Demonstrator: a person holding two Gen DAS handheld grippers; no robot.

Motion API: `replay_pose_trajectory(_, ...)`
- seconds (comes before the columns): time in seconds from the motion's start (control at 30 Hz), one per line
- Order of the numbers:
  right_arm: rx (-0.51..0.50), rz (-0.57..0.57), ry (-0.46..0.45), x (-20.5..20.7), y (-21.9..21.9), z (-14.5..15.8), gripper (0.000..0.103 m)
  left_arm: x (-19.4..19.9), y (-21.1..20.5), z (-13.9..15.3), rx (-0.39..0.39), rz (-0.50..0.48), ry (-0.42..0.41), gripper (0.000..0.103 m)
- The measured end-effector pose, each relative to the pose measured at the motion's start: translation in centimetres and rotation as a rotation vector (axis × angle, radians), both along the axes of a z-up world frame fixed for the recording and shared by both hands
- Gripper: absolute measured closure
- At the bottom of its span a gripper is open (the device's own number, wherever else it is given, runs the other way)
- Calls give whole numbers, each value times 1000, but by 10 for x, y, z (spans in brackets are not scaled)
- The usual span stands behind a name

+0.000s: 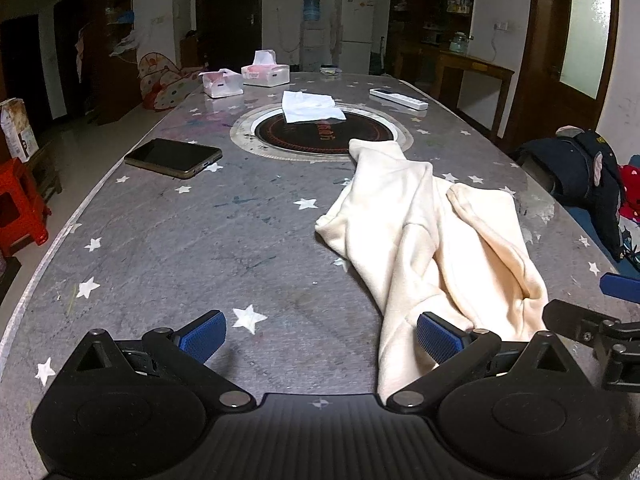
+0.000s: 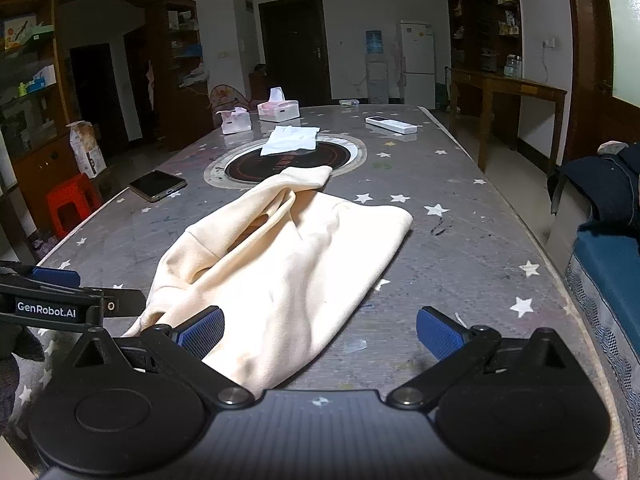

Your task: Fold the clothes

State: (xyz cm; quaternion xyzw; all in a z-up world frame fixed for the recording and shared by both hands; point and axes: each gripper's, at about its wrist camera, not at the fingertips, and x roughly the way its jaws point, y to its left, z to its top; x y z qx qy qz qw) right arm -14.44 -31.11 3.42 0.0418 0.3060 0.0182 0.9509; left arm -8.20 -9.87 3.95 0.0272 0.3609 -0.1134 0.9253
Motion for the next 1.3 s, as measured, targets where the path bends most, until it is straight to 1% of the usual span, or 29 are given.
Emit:
replay_pose_trajectory(0.67,7,13,17,6,3,-2,0,7,-13,2,8,-17,-2,0)
replay_pose_trajectory(1.07,8,15,26,13,4,-3,0,18,-19,5,9,-30,-7,0)
replay_pose_trajectory(1.3,7,12,35,17,2,-6,0,29,-18,5,9,-14,-1,0)
